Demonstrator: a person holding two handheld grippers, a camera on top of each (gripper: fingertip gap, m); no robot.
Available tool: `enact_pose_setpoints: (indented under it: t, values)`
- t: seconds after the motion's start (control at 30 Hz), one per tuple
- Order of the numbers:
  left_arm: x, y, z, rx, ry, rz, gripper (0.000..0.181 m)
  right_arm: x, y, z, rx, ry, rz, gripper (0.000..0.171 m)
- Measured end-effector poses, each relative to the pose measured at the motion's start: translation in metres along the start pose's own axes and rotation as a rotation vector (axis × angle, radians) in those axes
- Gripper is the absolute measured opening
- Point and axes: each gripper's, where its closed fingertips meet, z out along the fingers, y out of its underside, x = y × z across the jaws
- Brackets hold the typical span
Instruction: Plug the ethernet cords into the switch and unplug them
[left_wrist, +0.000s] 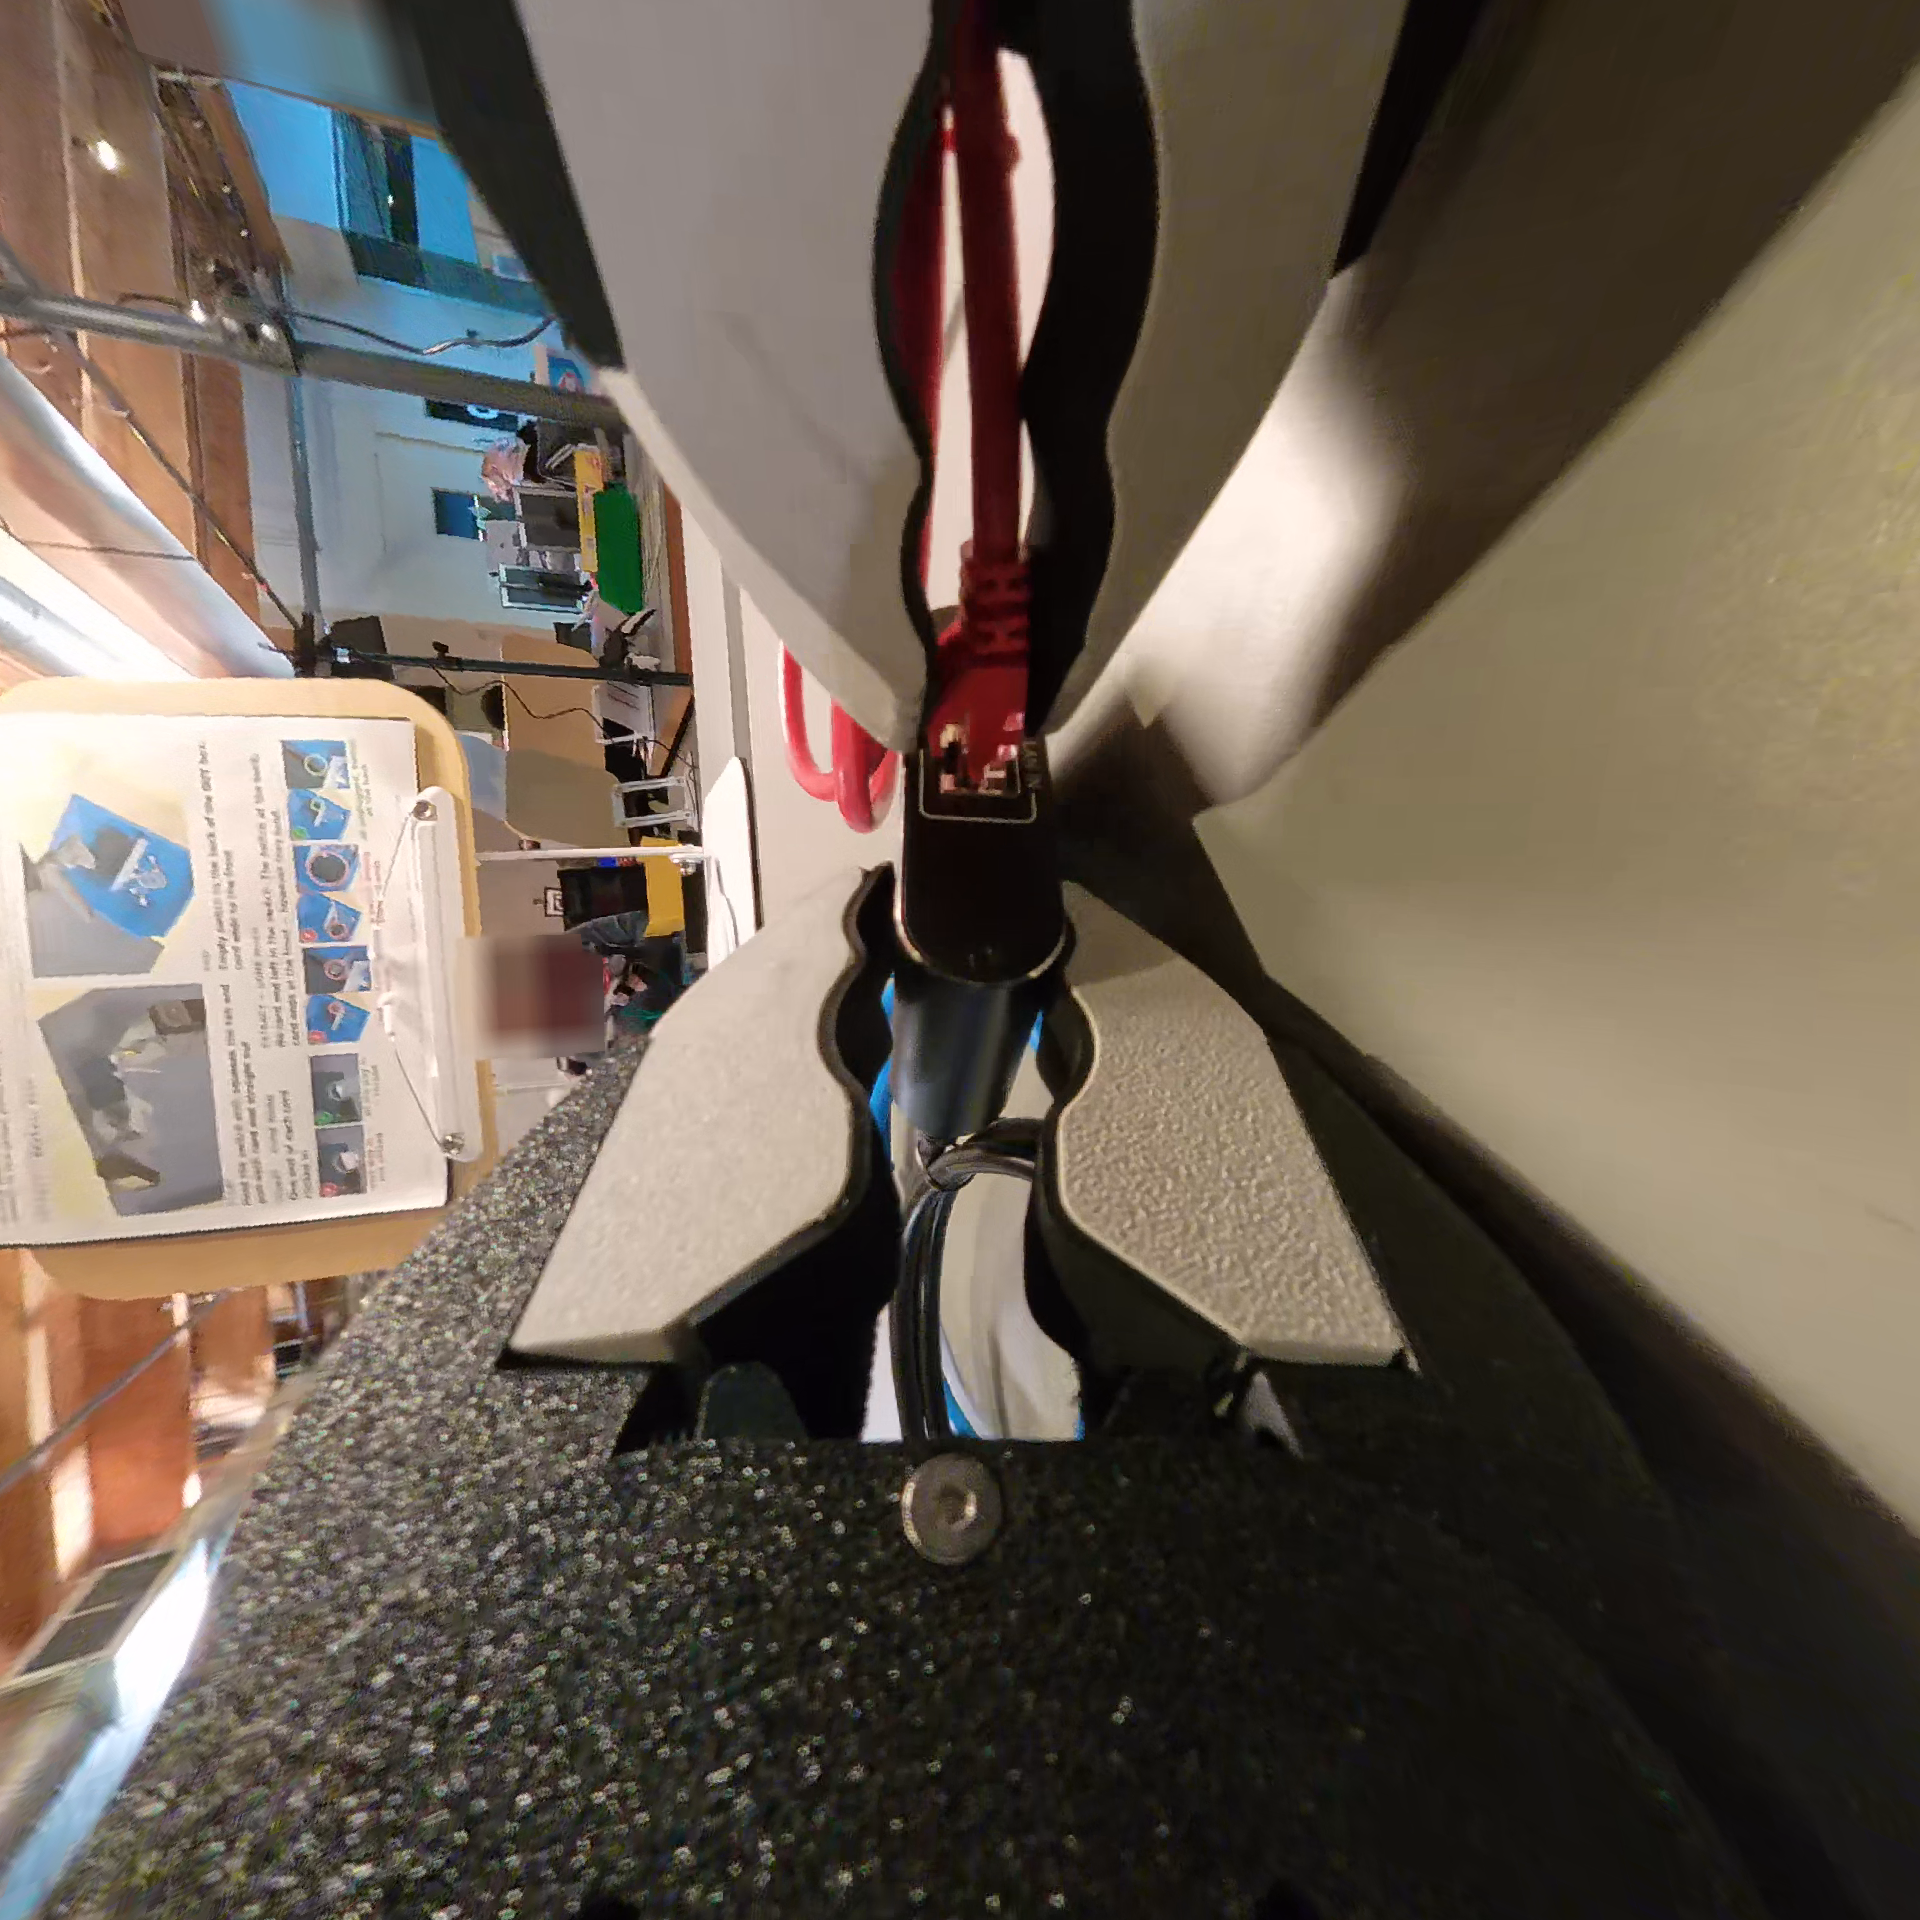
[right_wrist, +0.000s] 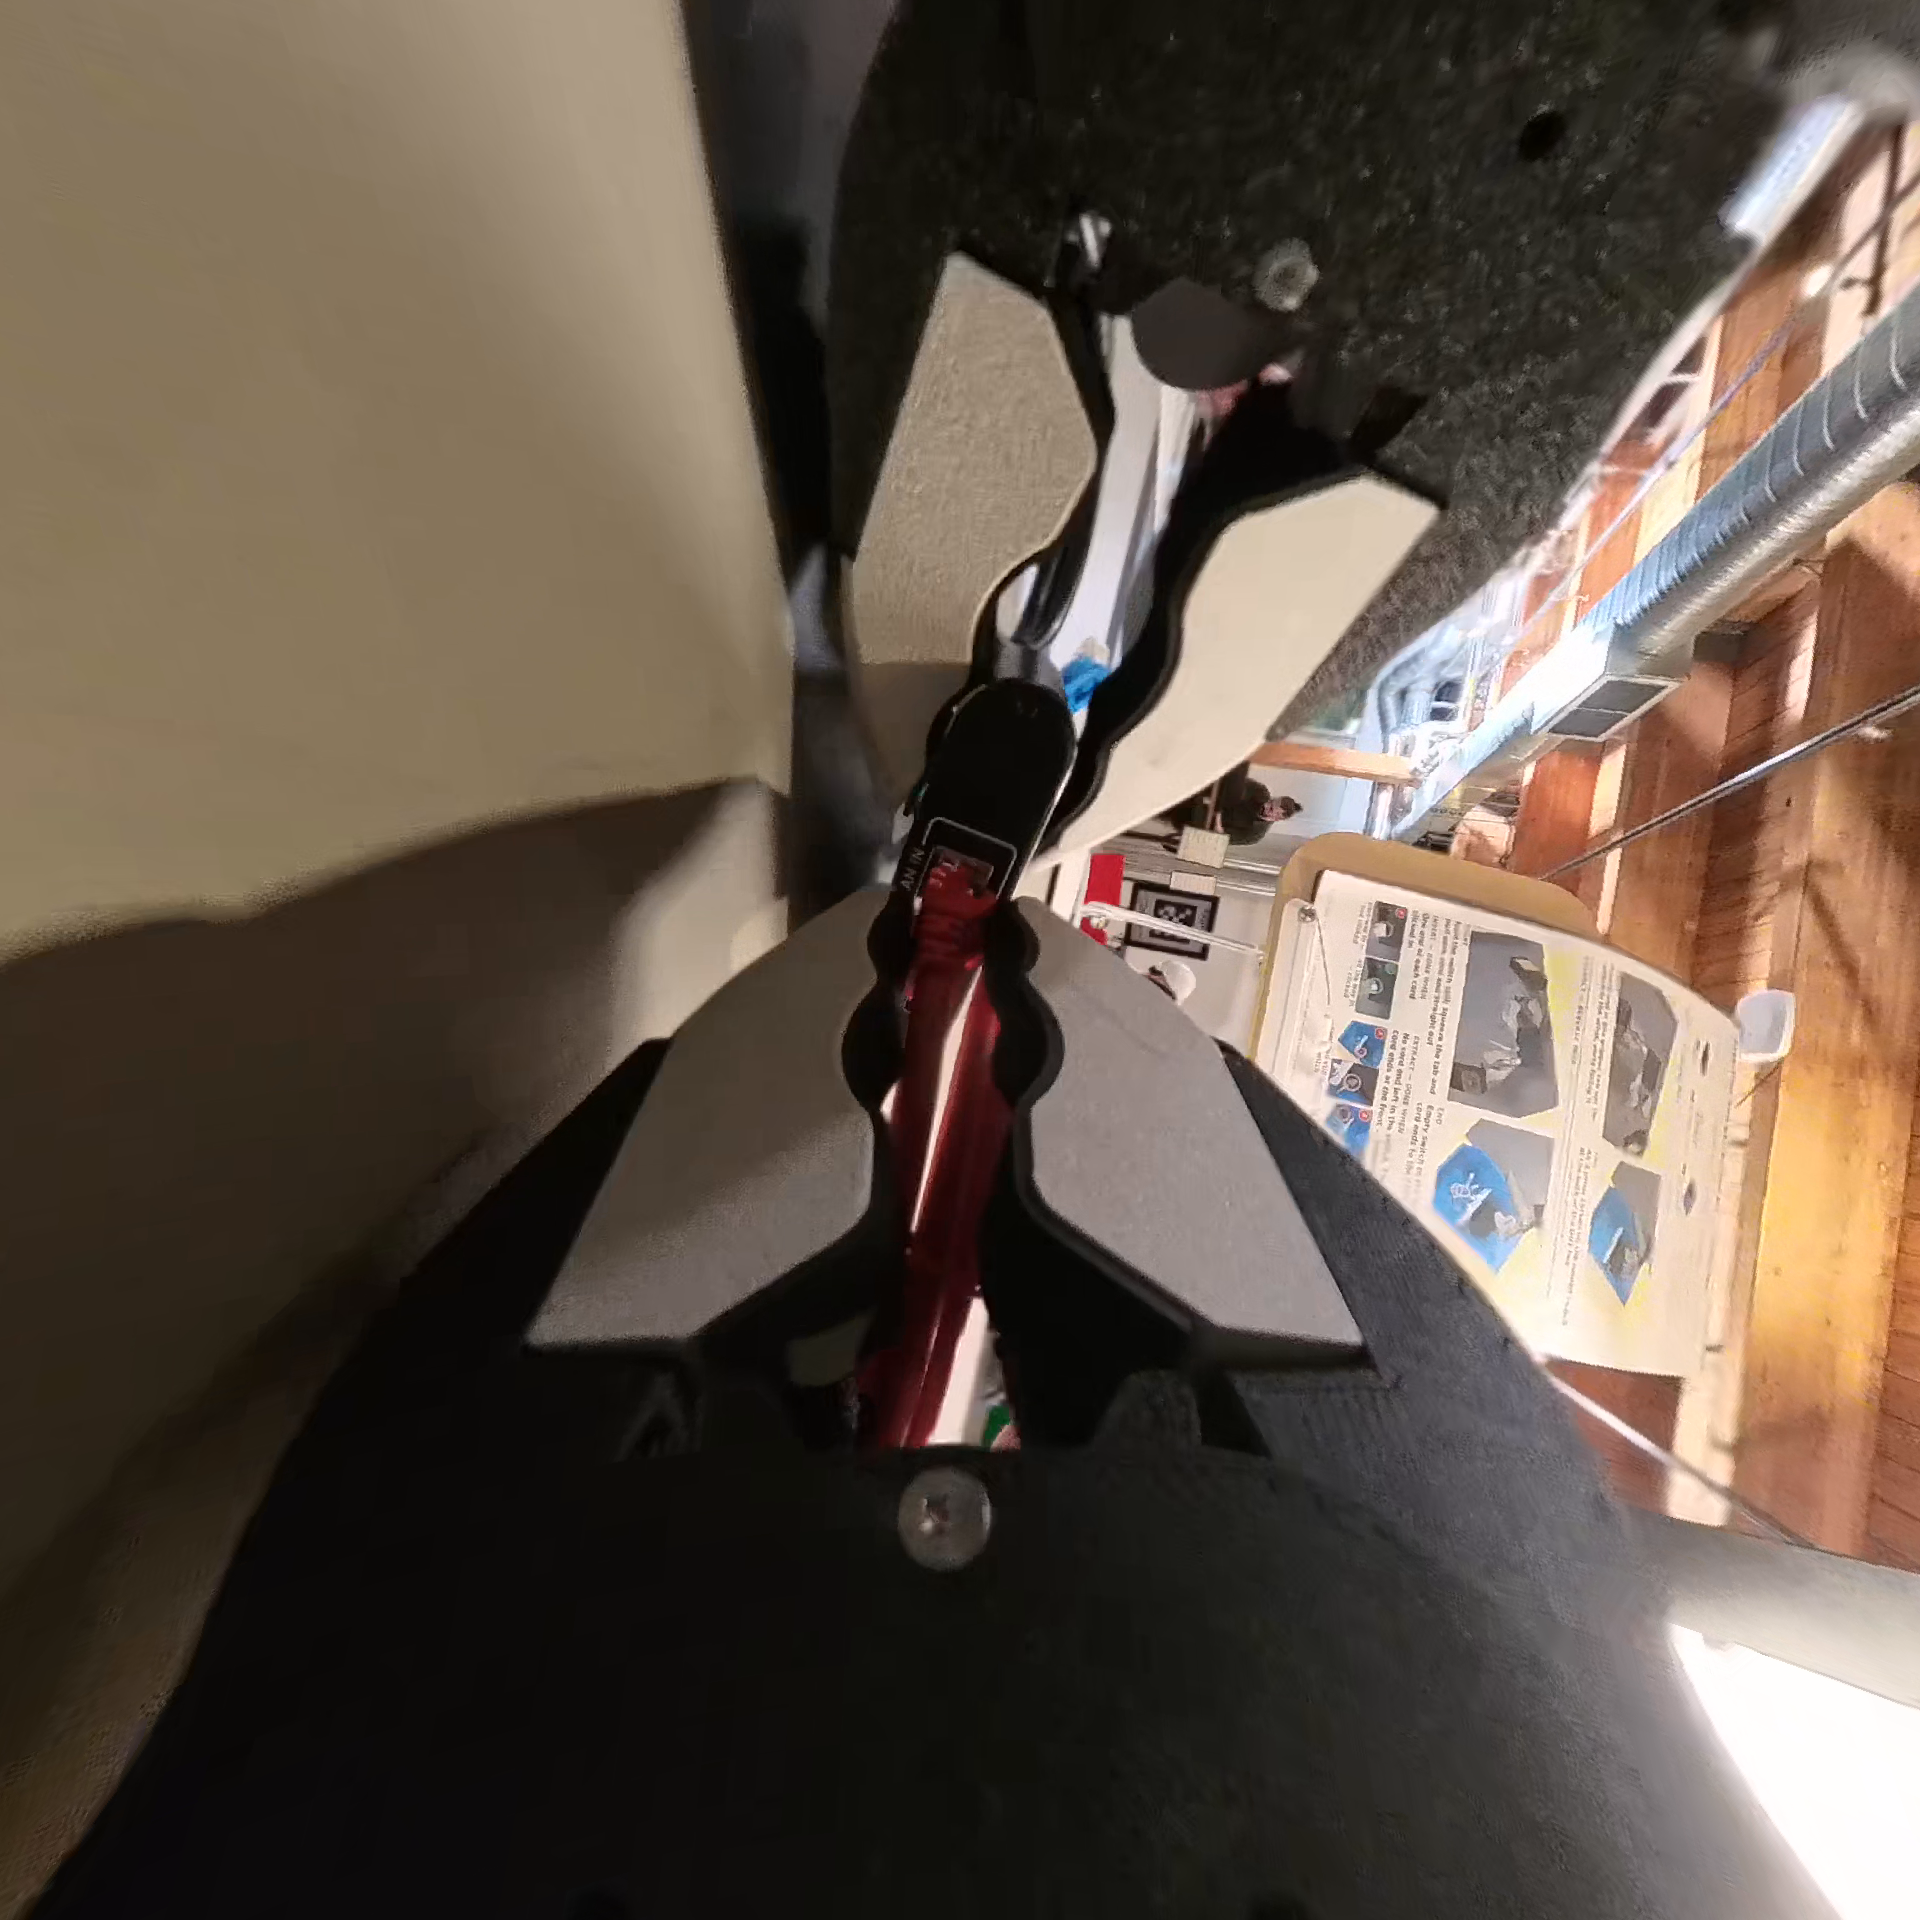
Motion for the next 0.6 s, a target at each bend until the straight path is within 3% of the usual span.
enact_pose_setpoints:
  t: [0.23, 0.4, 0.6]
  values:
    - [0.0006, -0.001, 0.0026, -0.107, -0.067, 0.05, 0.027, -0.0041, 0.0039, -0.0018, -0.085, 0.047, 0.002, 0.014]
    - [-0.0013, -0.0019, 0.0022, -0.088, -0.068, 0.003, 0.028, -0.0012, 0.005, -0.0032, -0.044, 0.037, -0.008, 0.013]
    - [-0.0016, -0.004, 0.0022, -0.123, -0.086, -0.055, 0.028, 0.0002, 0.0106, -0.0069, -0.176, 0.088, 0.096, 0.013]
